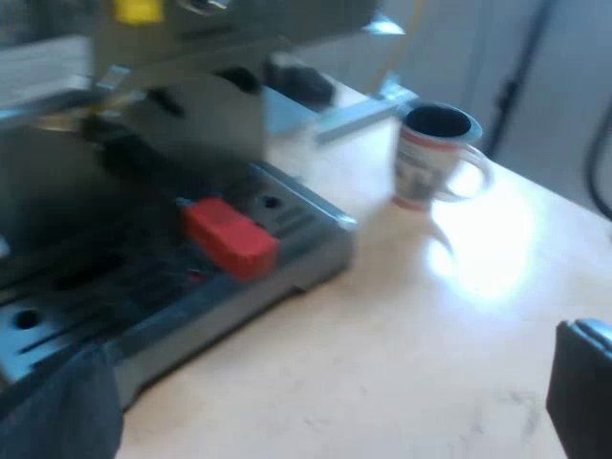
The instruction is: Place mug into machine
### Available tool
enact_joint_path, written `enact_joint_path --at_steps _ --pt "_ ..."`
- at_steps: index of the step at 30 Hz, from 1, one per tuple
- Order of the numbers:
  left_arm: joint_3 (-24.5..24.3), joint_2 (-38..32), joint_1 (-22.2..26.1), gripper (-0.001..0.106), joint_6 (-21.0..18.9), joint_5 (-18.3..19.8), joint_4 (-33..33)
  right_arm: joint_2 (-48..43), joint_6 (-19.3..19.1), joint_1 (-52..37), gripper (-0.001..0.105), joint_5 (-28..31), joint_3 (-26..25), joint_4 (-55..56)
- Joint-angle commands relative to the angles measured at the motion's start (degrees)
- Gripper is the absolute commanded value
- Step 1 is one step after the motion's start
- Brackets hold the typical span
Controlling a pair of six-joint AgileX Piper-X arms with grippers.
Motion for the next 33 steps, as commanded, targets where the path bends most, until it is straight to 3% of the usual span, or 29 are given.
enact_joint_path --at_steps 1,4,6,16,23,24,26,33 --pt "0.3 0.9 -2.3 0.092 1.9 2.7 -2.7 2.5 -1.0 0.2 0.071 -1.6 -0.5 -1.0" --pt "2.7 1.8 -5.7 0.092 2.5 5.7 -5.5 4.0 -1.0 0.2 0.071 -2.4 -0.4 -1.4" --pt "4.9 1.9 -7.4 0.092 2.7 5.7 -7.2 8.5 -1.0 0.2 0.071 -3.2 -0.4 -1.7" --pt "12.7 2.0 -8.3 0.092 2.8 5.7 -16.4 15.1 -2.7 0.2 0.071 -2.8 1.9 -7.5" --pt "14.6 2.0 -8.3 0.092 2.8 5.3 -16.9 15.1 -2.7 0.2 0.071 -2.6 9.8 -14.3" --pt "14.6 2.0 -8.3 0.092 2.7 4.5 -16.9 15.1 -3.5 0.2 0.071 -2.6 14.0 -19.5" --pt "14.6 2.0 -8.3 0.092 1.8 2.9 -16.9 15.1 -4.3 0.2 0.071 -2.6 16.5 -22.6" --pt "14.6 2.0 -8.3 0.092 1.7 2.6 -16.9 15.1 -4.4 0.2 0.071 -2.6 25.7 -35.8"
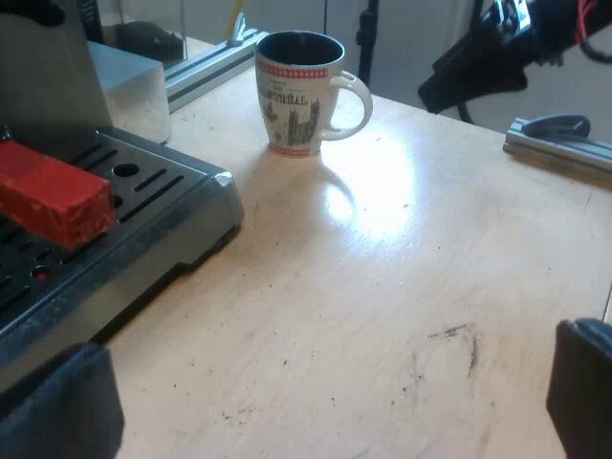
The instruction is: Place mug into machine
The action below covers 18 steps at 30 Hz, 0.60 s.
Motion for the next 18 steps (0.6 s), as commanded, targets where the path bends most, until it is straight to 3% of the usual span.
enact_joint_path --at_steps 1,8,18 --pt "-0.1 0.1 -0.2 0.092 -0.8 -0.6 -0.7 -0.2 -0.6 0.2 0.071 -0.1 3.5 -7.2" --pt "-0.1 0.1 -0.2 0.092 -3.3 -2.0 -0.4 0.3 -0.6 0.2 0.071 2.7 9.5 -18.2" --pt "-0.1 0.1 -0.2 0.092 -3.3 -2.0 -0.4 10.9 0.8 0.1 0.071 5.4 9.9 -32.0"
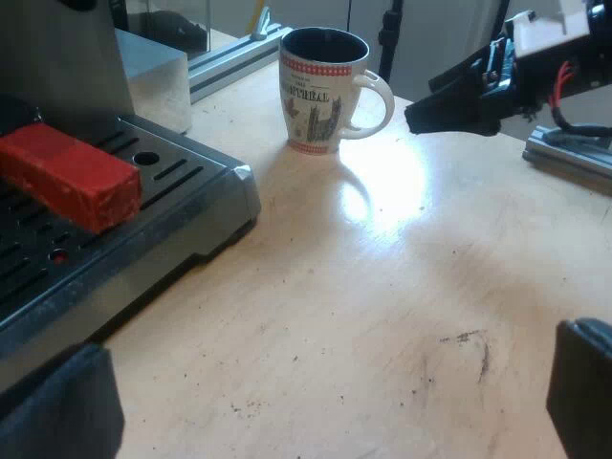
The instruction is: Place mug into machine
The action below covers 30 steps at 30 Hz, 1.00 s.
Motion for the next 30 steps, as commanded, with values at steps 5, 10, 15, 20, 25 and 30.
enact_joint_path --at_steps 5,10,15,20,25,30 --pt "-0.1 0.1 -0.2 0.092 -1.0 -0.2 -0.6 9.8 -0.1 0.1 0.071 0.4 -0.2 -13.9" --pt "-0.1 0.1 -0.2 0.092 -1.0 -0.2 -0.2 16.5 0.6 0.1 0.071 0.4 -0.2 -22.3" --pt "-0.1 0.1 -0.2 0.092 -1.0 -0.2 -0.2 21.4 1.8 0.1 0.071 0.4 -0.2 -28.0" --pt "-0.1 0.1 -0.2 0.092 -1.1 -0.2 -0.2 26.3 2.1 0.1 0.071 0.4 -0.2 -33.3" --pt "-0.1 0.1 -0.2 0.092 -1.6 -0.2 -0.1 29.5 2.1 0.1 0.071 0.4 -0.7 -34.9" --pt "-0.1 0.1 -0.2 0.092 -2.0 -0.2 -0.1 30.9 2.1 0.1 0.071 0.5 -0.9 -37.5"
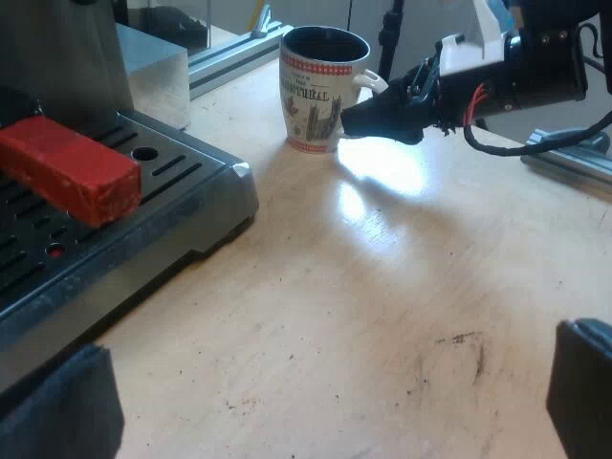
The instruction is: Place mug into machine
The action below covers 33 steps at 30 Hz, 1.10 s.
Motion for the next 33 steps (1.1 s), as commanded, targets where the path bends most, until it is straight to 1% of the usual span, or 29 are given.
enact_joint_path --at_steps 1,7,15,25,28,31,33 --pt "-0.1 0.1 -0.2 0.092 -0.9 -0.2 -0.2 0.2 -0.6 0.1 0.071 -0.1 -0.6 -2.2" --pt "-0.1 0.1 -0.2 0.092 -0.9 -0.2 -0.2 0.2 -0.6 0.1 0.071 0.2 -0.6 -2.3" --pt "-0.1 0.1 -0.2 0.092 -0.9 -0.2 -0.2 0.2 -1.7 0.1 0.071 0.2 -0.6 -4.0" --pt "-0.1 0.1 -0.2 0.092 -0.9 -0.2 -0.2 0.2 -1.7 0.1 0.071 0.2 -0.6 -4.0" --pt "-0.1 0.1 -0.2 0.092 -0.9 -0.2 -0.2 0.2 -1.7 0.1 0.065 0.2 -0.6 -4.0" --pt "-0.1 0.1 -0.2 0.092 -0.9 -0.2 -0.2 0.2 -1.7 0.1 0.051 0.2 -0.6 -3.9" --pt "-0.1 0.1 -0.2 0.092 -0.9 -0.2 -0.2 0.2 -1.7 0.1 0.038 0.2 -0.6 -3.9"
